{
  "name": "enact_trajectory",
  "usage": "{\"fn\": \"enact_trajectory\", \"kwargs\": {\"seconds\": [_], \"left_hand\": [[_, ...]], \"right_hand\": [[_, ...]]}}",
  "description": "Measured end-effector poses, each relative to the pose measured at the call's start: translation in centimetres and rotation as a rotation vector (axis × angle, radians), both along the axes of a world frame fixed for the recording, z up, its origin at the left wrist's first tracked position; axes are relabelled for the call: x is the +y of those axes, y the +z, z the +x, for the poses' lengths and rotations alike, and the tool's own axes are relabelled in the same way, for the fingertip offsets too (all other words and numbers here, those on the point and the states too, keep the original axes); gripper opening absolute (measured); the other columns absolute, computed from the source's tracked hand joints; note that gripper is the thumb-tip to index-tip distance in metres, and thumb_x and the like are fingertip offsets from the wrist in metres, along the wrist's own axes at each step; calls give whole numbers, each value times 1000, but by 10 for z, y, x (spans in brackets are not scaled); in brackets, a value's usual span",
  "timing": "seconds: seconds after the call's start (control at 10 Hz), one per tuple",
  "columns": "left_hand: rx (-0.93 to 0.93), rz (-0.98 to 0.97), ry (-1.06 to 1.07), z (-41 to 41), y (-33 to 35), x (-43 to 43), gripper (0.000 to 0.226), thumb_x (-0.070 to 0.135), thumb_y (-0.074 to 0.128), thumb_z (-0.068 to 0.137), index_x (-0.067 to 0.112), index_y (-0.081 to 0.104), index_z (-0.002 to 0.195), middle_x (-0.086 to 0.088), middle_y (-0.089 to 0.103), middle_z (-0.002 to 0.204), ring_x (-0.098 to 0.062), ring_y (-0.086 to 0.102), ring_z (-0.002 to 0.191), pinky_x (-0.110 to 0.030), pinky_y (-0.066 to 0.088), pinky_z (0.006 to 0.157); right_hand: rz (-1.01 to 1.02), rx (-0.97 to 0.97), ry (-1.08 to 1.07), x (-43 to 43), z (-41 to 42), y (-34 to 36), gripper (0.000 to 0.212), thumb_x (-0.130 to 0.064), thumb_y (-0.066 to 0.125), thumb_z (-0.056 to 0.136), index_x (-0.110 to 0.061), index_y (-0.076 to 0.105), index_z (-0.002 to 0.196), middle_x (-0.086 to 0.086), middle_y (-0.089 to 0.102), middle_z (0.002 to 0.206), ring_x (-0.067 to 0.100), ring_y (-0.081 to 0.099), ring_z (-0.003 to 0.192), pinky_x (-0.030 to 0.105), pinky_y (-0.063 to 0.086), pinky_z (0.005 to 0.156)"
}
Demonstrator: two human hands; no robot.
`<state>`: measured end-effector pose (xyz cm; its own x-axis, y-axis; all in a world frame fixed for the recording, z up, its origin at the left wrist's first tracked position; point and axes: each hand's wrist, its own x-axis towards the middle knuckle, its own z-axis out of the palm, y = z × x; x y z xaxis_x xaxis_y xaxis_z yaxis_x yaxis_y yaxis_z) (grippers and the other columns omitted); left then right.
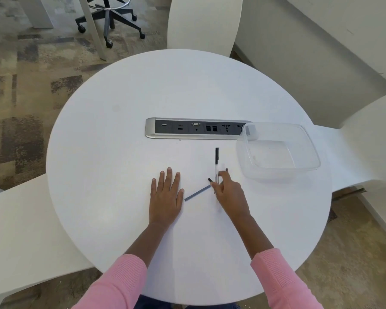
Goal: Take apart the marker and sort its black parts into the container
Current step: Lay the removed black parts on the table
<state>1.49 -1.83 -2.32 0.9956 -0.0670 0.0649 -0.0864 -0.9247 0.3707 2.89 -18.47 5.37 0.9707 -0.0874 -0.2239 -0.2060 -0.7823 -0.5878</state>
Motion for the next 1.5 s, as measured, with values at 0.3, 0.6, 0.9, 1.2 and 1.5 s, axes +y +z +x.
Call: {"fn": "enact_trajectory", "kwargs": {"seconds": [0.3,0.6,0.9,1.2,1.5], "left_hand": [[2,3,-6,-1,1,0,49,21,52,90,9,41,137,-17,37,146,-37,33,135,-53,21,110],[-9,0,-3,-1,1,0,49,20,54,89,8,43,135,-18,39,145,-37,35,133,-54,22,109],[-1,-10,-2,0,1,1,49,20,51,90,9,41,136,-17,37,146,-37,33,135,-53,21,110],[-21,-8,-2,0,2,0,49,19,54,89,8,44,135,-18,40,144,-38,36,133,-55,23,109],[-32,13,-4,0,2,0,50,18,58,87,7,45,133,-19,43,142,-39,40,130,-56,27,106]], "right_hand": [[-215,76,64,5,-17,-19,30,-16,47,91,-5,44,118,18,54,114,36,56,98,40,46,78],[-169,43,55,12,-3,-19,36,-12,51,89,-9,41,124,18,50,117,38,56,99,42,47,78],[-134,22,92,22,6,-20,35,-12,52,89,-8,43,123,18,50,118,35,55,103,42,48,79],[-142,-8,94,24,5,-19,31,-15,51,90,-8,46,121,17,48,121,34,53,106,40,48,80],[-148,-14,29,38,-25,-26,26,-29,48,92,-4,53,96,14,52,103,28,53,96,37,47,68]]}}
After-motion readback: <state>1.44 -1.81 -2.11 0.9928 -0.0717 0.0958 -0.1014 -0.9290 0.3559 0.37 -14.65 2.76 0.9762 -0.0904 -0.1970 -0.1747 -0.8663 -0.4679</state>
